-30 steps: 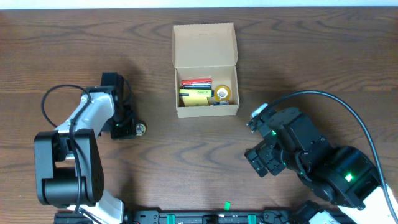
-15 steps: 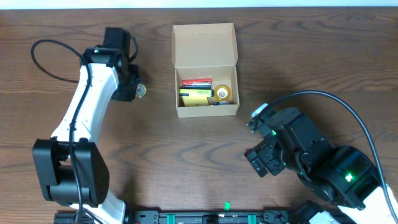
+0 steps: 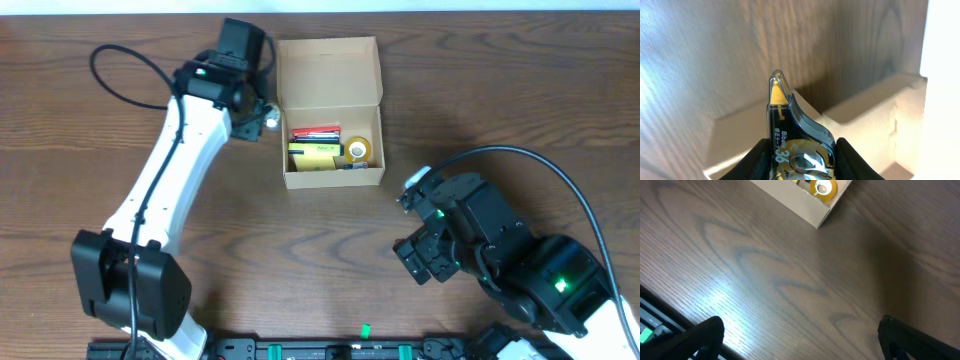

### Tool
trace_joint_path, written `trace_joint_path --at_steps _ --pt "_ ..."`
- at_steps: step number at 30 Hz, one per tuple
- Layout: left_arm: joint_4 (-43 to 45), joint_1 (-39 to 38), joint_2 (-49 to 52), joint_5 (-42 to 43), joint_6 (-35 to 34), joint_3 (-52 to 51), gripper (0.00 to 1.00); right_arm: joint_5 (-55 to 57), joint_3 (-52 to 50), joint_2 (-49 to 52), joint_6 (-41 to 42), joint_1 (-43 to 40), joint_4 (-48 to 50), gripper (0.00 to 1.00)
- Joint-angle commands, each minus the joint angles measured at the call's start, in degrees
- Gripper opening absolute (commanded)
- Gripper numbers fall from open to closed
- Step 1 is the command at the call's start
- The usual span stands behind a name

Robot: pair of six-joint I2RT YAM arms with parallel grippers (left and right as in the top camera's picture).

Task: Pack container
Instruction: 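Lift the correction tape and carry it toward the box, then lower the correction tape into the box and open the left gripper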

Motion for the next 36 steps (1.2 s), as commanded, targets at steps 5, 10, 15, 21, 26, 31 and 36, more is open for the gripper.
trace_joint_path --at_steps 5,10,15,21,26,31,36 --pt "1.9 -5.4 1.6 -2.0 -8.7 0.9 0.06 0.1 -0.1 0.0 -0.7 -0.2 0.0 0.99" --pt "8.0 -7.6 5.3 1.4 -11.0 0.9 0.06 0.1 -0.1 0.0 -0.7 -0.2 0.0 0.99" --pt "10.2 -7.8 10.4 9.6 -13.2 0.9 0.06 0.1 -0.1 0.0 -0.7 -0.2 0.0 0.99" --pt "10.2 -7.9 12.1 8.6 -12.8 0.9 0.06 0.1 -0.1 0.0 -0.7 -0.2 0.0 0.99" --pt "10.2 -8.4 12.2 8.9 -11.9 0.9 0.06 0.1 -0.1 0.0 -0.7 -0.2 0.0 0.99" --pt "9.3 -9.1 12.5 9.0 -11.9 0.8 0.06 0.1 -0.1 0.0 -0.7 -0.2 0.0 0.99" --pt "9.1 -9.1 14.1 8.4 -11.7 0.8 0.06 0.1 -0.1 0.0 -0.7 -0.2 0.0 0.99"
